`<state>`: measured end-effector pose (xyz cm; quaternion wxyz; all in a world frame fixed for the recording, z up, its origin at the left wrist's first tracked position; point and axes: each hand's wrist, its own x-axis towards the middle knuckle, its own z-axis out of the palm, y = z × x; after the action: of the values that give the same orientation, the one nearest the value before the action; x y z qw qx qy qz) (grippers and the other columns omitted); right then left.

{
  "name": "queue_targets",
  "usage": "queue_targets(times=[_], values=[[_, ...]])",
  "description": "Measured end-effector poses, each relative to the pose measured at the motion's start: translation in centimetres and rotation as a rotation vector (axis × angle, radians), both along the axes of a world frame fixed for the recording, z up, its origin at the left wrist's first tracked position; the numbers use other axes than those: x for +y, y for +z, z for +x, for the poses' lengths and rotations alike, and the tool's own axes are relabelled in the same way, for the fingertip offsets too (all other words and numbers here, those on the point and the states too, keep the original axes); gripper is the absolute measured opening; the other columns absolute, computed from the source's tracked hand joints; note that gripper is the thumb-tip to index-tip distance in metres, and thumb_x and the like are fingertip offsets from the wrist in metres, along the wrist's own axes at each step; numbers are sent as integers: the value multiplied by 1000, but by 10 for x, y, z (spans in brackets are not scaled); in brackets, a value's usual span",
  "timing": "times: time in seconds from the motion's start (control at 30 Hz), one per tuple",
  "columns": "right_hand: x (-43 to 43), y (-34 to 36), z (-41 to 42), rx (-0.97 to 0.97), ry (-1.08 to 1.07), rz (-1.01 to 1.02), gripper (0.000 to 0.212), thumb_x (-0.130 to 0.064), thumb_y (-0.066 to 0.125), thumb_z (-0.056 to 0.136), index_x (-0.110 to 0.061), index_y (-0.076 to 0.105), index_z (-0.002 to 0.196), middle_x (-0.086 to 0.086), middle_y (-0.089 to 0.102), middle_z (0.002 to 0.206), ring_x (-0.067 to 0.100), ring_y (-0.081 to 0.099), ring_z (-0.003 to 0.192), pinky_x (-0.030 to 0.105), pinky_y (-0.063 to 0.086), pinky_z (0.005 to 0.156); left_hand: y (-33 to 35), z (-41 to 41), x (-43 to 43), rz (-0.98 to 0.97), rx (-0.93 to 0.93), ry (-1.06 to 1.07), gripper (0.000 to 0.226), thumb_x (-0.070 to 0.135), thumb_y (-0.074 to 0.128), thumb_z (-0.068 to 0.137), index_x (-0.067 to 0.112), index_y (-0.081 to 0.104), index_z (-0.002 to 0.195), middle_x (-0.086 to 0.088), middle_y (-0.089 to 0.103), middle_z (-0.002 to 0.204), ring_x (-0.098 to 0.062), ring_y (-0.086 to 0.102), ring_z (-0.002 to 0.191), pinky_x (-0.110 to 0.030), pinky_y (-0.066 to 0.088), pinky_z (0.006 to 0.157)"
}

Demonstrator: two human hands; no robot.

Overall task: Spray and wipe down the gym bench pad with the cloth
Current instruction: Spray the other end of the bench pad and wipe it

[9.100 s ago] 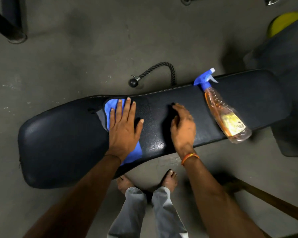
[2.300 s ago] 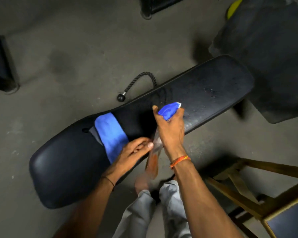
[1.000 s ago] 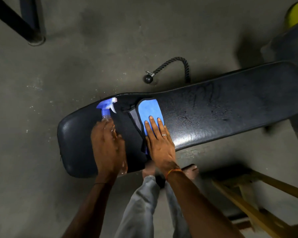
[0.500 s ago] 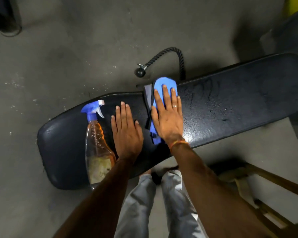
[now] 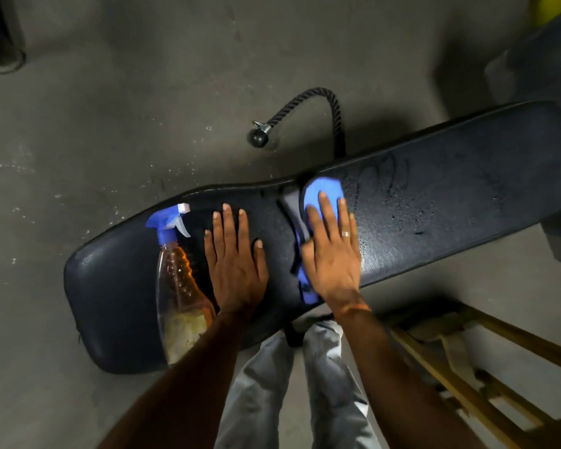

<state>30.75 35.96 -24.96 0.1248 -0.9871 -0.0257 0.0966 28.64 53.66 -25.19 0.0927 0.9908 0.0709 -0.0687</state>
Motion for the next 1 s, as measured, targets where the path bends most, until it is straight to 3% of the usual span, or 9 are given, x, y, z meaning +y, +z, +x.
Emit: queue_targets(times=[0.13,0.33,0.43,0.6,0.67,0.83,0.9,1.0], values=[[27,-5,65,-17,-79,-4,61,-44,35,104,-24,25,161,5,16,170,36,8,157,49,13,128,-3,0,1,9,-12,-1,62,36,35,104,12,24,160,-12,11,170,-27,6,158,-47,7,128],[-3,8,-36,46,132,-40,70,-30,40,95,-22,20,162,1,9,171,27,2,159,46,21,126,2,0,-1,19,23,-7,72,45,38,101,10,19,161,-13,8,170,-28,4,159,-50,8,128],[-32,7,-30,36,74,-19,71,-30,40,93,-22,22,161,-1,12,171,28,4,159,48,20,126,2,0,-3,33,34,-2,73,46,36,101,10,17,161,-13,6,171,-28,3,159,-50,7,128],[-11,-5,57,-23,-209,-8,63,-38,35,101,-16,29,159,8,20,169,36,13,157,50,20,126,-2,0,-3,61,39,-19,72,46,33,101,10,15,161,-14,5,170,-30,3,158,-50,7,128],[-5,-7,53,-35,-170,-17,62,-45,34,103,-21,27,160,11,17,169,39,11,156,49,16,127,-2,0,-3,67,45,-21,72,45,31,102,10,14,161,-14,4,171,-29,2,158,-50,7,128],[-30,7,-57,9,52,-79,64,-32,33,99,-26,21,162,9,9,171,33,3,158,51,24,124,2,0,-4,57,56,-25,69,45,31,104,10,13,161,-15,3,170,-31,1,158,-53,9,127],[-46,8,-66,38,23,-81,66,-31,32,97,-25,21,162,7,9,171,32,4,158,52,23,124,1,-1,-5,59,42,-22,69,44,31,104,10,14,161,-15,3,170,-31,1,158,-52,8,128],[-46,1,-10,-21,-133,3,63,-35,36,98,-21,29,160,8,17,170,36,10,157,53,21,124,-2,-2,-5,61,29,-26,68,45,31,104,10,14,161,-15,4,170,-32,2,158,-52,7,128]])
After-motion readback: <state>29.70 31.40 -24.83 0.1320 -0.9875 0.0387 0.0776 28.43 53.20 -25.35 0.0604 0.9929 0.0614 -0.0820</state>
